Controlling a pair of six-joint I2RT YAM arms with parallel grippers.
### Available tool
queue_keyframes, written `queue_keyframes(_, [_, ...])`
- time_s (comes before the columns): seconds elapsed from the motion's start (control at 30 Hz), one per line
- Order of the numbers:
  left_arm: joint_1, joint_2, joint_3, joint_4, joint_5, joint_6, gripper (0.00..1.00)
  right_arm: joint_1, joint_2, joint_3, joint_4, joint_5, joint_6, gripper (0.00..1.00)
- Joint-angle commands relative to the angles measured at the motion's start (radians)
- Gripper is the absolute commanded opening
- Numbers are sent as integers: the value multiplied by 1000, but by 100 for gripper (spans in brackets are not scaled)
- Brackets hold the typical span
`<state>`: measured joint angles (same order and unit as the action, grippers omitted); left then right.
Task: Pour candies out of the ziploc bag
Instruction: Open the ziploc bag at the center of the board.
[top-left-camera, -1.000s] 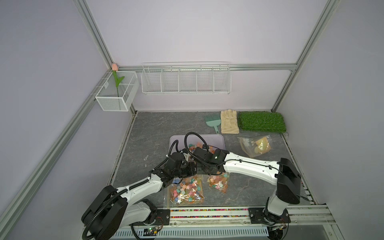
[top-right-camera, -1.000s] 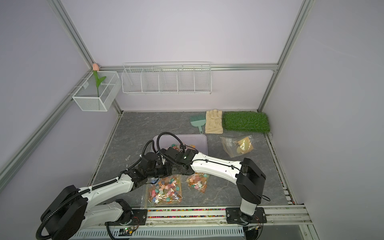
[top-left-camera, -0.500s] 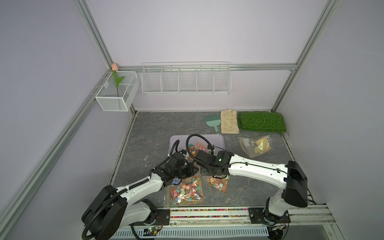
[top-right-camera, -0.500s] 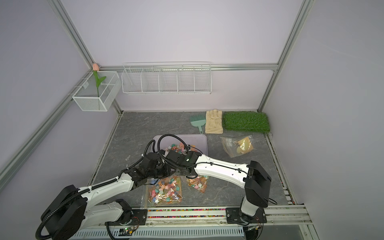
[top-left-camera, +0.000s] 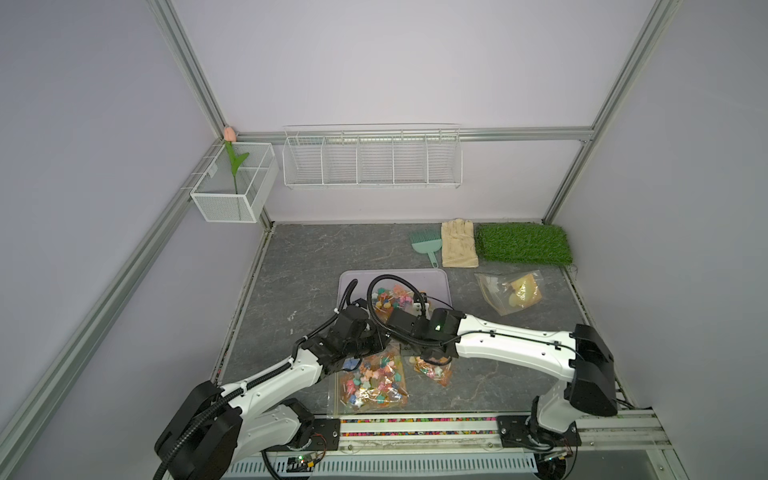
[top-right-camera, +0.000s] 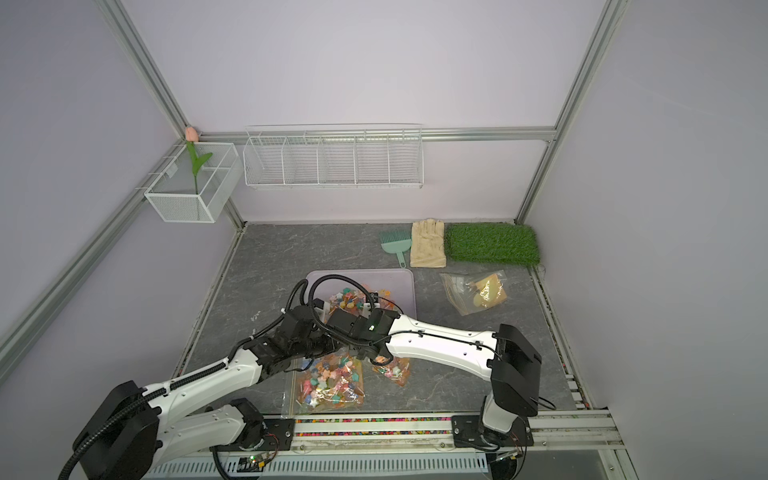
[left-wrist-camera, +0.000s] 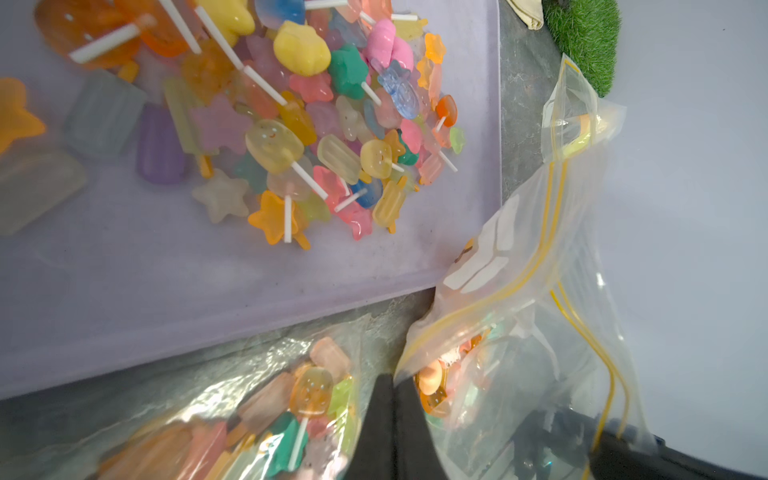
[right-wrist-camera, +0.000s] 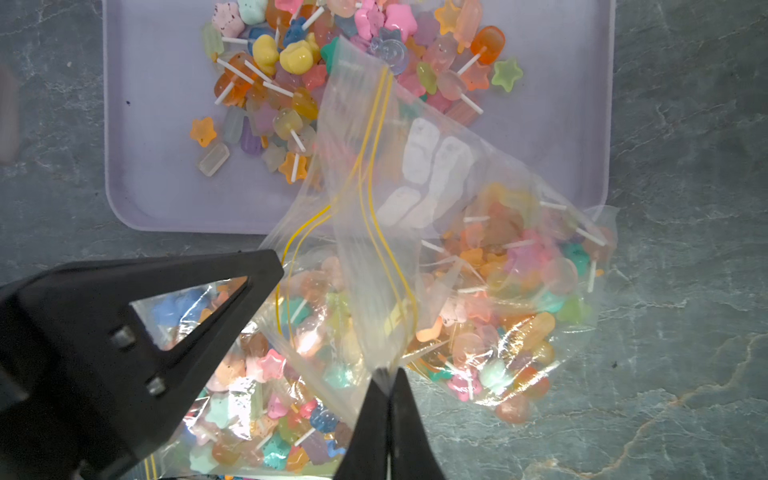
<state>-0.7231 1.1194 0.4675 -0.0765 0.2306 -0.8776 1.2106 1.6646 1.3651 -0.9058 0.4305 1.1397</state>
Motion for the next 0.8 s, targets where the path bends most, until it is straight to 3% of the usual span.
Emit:
queue_keyframes(0.0, [11,-12,7,-91,-119,11,0,3,-44,3,-131,66,38,7])
queue_keyframes(0.2, [11,-23,5,-62,-88,11,1,3,-39,9,-105,67,7,8])
queue_keyframes(0.3, [11,-55,14,-59,-78,22,47,0,-30,22,-73,56,-30,17])
queue_keyframes(0.37, [12,-93,23,-84,-103,28,65,-3,-28,26,-59,47,-51,22])
queue_keyframes(0.47, [14,-168,26,-125,-175,40,80,-12,-40,16,-7,31,-64,28])
queue_keyframes(0.6, [24,-249,61,-189,-244,83,89,-29,-84,-27,42,9,-73,35])
queue_keyframes(0.77, [36,-214,150,-221,-228,137,90,-51,-157,-80,84,-7,-86,45])
